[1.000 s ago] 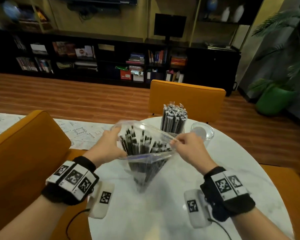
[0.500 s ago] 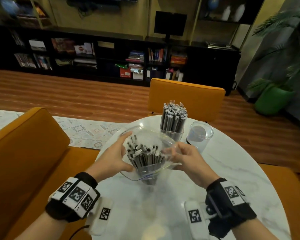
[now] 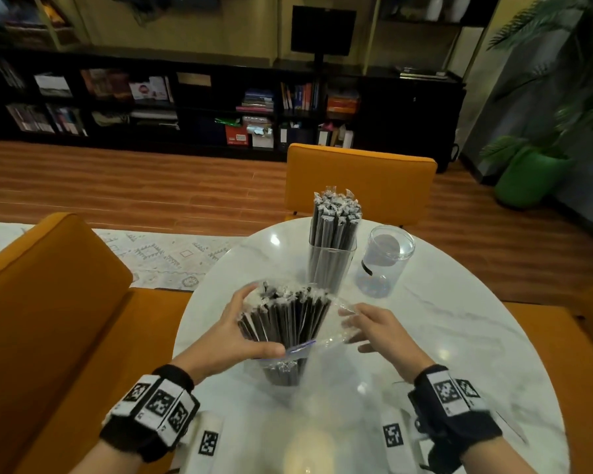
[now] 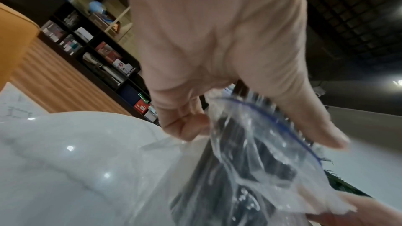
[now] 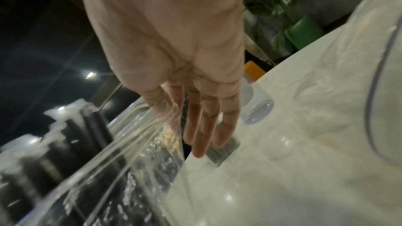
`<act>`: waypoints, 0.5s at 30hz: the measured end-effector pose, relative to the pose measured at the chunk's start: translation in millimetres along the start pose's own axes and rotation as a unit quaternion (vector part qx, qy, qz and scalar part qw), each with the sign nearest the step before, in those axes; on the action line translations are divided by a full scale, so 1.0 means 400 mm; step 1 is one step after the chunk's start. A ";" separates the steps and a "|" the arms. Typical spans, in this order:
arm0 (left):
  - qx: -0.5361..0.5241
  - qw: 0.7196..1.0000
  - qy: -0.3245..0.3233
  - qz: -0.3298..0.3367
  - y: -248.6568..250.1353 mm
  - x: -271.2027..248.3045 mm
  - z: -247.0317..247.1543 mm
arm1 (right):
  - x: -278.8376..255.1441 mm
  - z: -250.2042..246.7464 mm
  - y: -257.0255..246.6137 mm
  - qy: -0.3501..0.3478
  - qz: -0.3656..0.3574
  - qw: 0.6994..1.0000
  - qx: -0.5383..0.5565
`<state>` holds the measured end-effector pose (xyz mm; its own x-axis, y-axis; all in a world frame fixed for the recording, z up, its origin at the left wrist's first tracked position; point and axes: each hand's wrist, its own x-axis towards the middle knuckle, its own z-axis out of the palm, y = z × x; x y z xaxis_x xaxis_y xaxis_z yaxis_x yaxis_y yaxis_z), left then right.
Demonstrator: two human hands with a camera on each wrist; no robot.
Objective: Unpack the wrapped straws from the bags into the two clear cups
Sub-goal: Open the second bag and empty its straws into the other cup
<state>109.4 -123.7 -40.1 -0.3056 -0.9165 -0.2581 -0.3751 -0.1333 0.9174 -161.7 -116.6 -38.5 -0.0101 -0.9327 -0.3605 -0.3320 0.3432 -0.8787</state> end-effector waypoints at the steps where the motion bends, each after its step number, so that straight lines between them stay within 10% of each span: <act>1: 0.001 1.000 -0.023 0.003 -0.010 0.000 0.004 | -0.005 -0.009 0.005 0.005 -0.004 1.000 0.017; 4: 0.006 0.998 -0.052 0.027 -0.012 -0.005 0.019 | -0.028 -0.008 -0.001 -0.048 -0.004 0.993 0.108; 9: -0.094 0.987 0.091 0.091 0.026 0.010 0.044 | -0.033 0.011 -0.042 -0.061 -0.078 0.972 0.213; 15: -0.088 0.992 -0.079 -0.037 -0.047 -0.014 0.087 | -0.003 0.078 0.018 -0.094 0.076 0.985 0.125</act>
<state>87.6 -103.1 -66.6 -0.4223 -0.8328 -0.3578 -0.2467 -0.2742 0.9295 -134.5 -109.6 -54.5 0.1408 -0.8391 -0.5254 -0.0965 0.5165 -0.8508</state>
